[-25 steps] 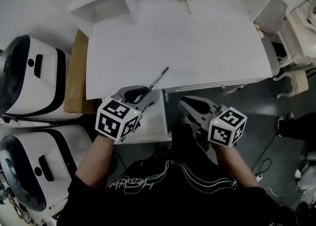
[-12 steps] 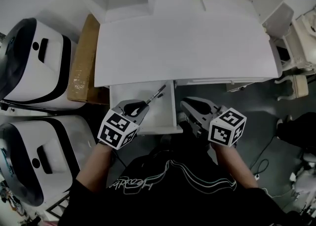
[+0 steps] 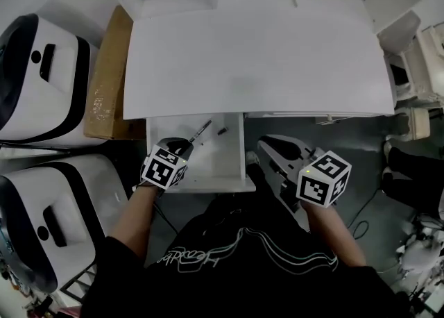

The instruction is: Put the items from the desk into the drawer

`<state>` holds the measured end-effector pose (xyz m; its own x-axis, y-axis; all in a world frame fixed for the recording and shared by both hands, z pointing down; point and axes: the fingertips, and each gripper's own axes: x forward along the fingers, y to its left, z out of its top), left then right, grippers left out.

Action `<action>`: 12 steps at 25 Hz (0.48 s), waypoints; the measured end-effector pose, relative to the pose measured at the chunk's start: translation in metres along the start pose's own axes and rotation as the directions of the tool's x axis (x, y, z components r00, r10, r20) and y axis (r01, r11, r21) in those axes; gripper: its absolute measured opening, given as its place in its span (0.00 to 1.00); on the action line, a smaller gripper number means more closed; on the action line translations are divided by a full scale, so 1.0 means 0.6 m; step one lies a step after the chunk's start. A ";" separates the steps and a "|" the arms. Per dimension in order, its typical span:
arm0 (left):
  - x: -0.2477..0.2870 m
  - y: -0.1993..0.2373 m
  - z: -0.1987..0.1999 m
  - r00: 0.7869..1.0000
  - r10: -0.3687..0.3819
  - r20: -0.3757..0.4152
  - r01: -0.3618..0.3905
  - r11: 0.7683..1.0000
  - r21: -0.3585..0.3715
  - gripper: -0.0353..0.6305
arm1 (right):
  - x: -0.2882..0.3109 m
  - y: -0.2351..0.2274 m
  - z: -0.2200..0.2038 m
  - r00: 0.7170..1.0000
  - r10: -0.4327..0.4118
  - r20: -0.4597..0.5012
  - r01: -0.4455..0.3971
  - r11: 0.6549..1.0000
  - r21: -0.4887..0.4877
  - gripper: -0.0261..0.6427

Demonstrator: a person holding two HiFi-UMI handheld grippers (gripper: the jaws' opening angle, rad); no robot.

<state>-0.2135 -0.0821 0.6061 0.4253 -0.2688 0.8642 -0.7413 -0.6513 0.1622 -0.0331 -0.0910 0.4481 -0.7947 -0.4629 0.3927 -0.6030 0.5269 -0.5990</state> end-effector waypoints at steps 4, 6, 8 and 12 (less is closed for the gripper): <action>0.055 0.045 -0.024 0.998 0.029 -0.057 -0.032 0.997 -0.065 0.16 | -0.004 -0.022 -0.002 0.999 -0.019 -0.029 0.019 1.000 0.004 0.13; 0.080 0.062 -0.033 0.996 0.035 -0.078 -0.042 0.996 -0.084 0.16 | -0.008 -0.035 -0.003 0.999 -0.035 -0.037 0.035 0.999 0.012 0.13; 0.104 0.070 -0.044 0.995 0.035 -0.099 -0.044 0.995 -0.092 0.16 | -0.014 -0.046 -0.007 0.998 -0.046 -0.043 0.047 0.999 0.019 0.13; 0.144 0.080 -0.066 0.990 0.029 -0.141 -0.041 0.996 -0.082 0.16 | -0.020 -0.057 -0.018 0.996 -0.064 -0.055 0.066 0.997 0.035 0.13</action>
<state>-0.2330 -0.1086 0.7072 0.3261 -0.1844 0.9272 -0.7979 -0.5797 0.1654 -0.0036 -0.0959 0.4714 -0.7569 -0.4559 0.4682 -0.6514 0.4697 -0.5958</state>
